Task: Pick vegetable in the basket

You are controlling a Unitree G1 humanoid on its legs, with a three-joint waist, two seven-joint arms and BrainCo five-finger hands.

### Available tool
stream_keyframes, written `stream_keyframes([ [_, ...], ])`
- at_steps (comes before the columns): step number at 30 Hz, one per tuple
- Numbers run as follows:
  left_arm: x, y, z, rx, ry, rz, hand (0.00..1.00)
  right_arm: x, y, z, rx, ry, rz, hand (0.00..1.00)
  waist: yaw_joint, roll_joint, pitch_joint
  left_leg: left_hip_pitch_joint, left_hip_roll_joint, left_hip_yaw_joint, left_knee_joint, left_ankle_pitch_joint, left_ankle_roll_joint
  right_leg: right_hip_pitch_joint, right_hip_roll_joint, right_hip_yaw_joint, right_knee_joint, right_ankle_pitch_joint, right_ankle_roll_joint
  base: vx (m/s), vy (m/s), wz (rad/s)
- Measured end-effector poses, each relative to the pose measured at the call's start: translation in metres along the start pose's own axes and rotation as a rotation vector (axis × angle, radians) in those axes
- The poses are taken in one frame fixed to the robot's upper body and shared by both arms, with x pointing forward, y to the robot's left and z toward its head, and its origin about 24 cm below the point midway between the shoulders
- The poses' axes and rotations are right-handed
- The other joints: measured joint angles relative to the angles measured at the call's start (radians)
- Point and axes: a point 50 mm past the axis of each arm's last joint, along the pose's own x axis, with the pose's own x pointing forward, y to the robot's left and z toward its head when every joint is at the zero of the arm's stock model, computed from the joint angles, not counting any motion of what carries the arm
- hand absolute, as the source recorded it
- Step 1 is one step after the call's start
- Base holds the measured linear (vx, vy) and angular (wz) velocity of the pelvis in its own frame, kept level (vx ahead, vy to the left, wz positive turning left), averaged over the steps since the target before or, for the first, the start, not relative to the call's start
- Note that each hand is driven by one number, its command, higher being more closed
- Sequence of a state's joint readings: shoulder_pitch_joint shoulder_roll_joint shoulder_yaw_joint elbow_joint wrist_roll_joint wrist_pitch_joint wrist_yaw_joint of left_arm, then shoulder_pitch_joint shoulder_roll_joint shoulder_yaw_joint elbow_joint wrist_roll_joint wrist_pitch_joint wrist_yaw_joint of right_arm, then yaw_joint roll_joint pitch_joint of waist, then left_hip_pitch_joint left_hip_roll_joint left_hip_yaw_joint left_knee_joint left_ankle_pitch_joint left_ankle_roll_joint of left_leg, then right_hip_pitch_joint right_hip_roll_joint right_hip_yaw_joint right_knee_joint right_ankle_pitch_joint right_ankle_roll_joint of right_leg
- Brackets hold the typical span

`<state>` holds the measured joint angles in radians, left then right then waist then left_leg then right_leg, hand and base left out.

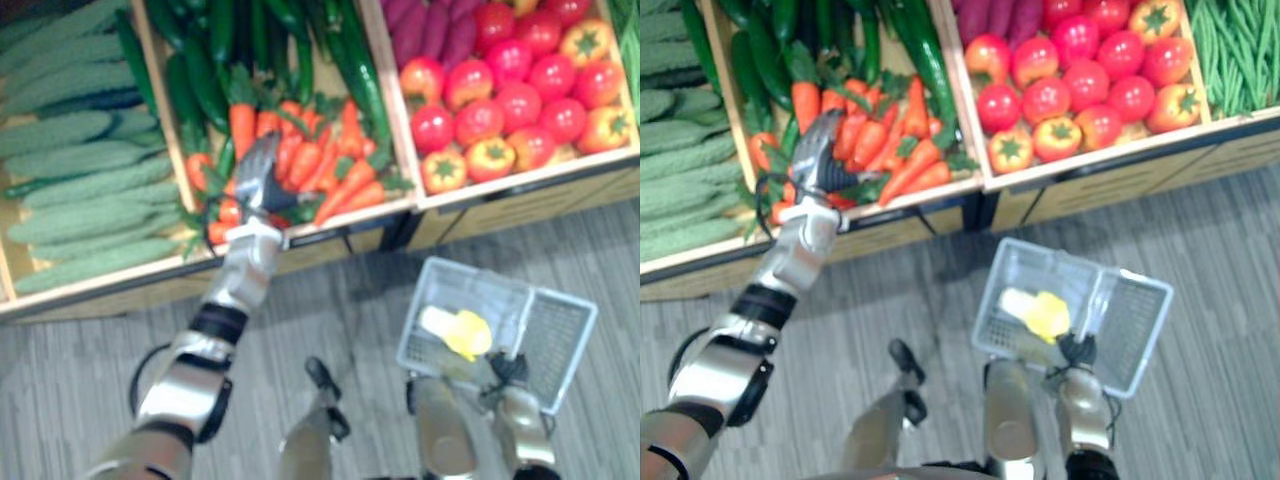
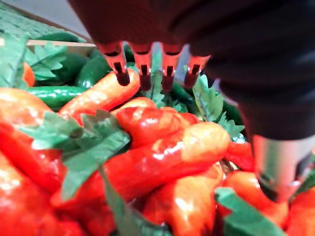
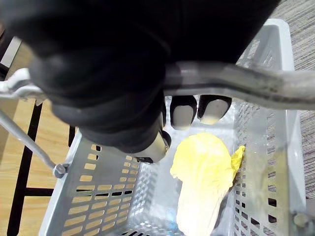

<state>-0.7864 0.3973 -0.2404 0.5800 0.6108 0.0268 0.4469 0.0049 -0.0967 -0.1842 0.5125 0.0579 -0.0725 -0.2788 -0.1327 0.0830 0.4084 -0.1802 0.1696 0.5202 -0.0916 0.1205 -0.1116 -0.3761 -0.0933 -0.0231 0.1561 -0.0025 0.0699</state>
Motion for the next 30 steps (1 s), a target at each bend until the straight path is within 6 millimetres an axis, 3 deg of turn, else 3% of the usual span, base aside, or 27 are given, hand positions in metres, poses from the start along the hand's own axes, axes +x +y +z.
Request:
stream_keyframes([
  [5, 0.021, 0.012, 0.001, 0.065, -0.001, 0.006, 0.0, 0.001, 0.008, 0.013, 0.014, -0.05, 0.024, 1.0, -0.002, -0.005, 0.036, -0.02, 0.001, 0.04, -0.001, 0.005, 0.006, -0.032, 0.003, 0.029, -0.017, 0.027, 0.0, 0.0, 0.006, -0.18],
  [6, 0.026, 0.017, 0.0, 0.089, -0.001, 0.012, 1.0, 0.0, 0.011, 0.016, 0.018, -0.062, 0.035, 1.0, -0.003, -0.005, 0.036, -0.033, 0.002, 0.053, -0.002, 0.006, 0.007, -0.046, 0.005, 0.035, -0.024, 0.034, 0.002, -0.01, -0.003, -0.16],
  [9, 0.044, 0.039, 0.007, 0.175, -0.036, 0.079, 1.0, -0.002, 0.017, 0.023, 0.064, -0.089, 0.052, 1.0, -0.002, -0.01, 0.051, -0.063, 0.01, 0.081, -0.002, 0.009, 0.009, -0.077, 0.009, 0.05, -0.046, 0.059, 0.002, 0.0, -0.008, -0.16],
  [17, 0.064, 0.066, 0.02, 0.299, -0.079, 0.167, 1.0, -0.009, 0.022, 0.028, 0.105, -0.124, 0.08, 1.0, 0.002, -0.014, 0.058, -0.075, 0.017, 0.143, -0.002, 0.009, 0.008, -0.096, 0.01, 0.061, -0.049, 0.062, 0.005, 0.01, -0.006, -0.05],
  [22, 0.062, 0.058, 0.017, 0.323, -0.07, 0.101, 1.0, -0.014, 0.02, 0.026, 0.117, -0.125, 0.084, 1.0, 0.003, -0.014, 0.058, -0.051, 0.019, 0.18, -0.002, 0.009, 0.009, -0.073, 0.009, 0.057, -0.048, 0.062, 0.005, 0.05, -0.008, -0.02],
  [30, 0.052, 0.042, 0.003, 0.35, -0.041, 0.02, 1.0, -0.02, 0.013, 0.012, 0.094, -0.088, 0.077, 1.0, 0.002, -0.013, 0.057, 0.025, 0.019, 0.148, -0.002, 0.01, 0.01, 0.033, -0.003, -0.002, -0.044, 0.043, 0.004, 0.03, -0.013, 0.16],
])
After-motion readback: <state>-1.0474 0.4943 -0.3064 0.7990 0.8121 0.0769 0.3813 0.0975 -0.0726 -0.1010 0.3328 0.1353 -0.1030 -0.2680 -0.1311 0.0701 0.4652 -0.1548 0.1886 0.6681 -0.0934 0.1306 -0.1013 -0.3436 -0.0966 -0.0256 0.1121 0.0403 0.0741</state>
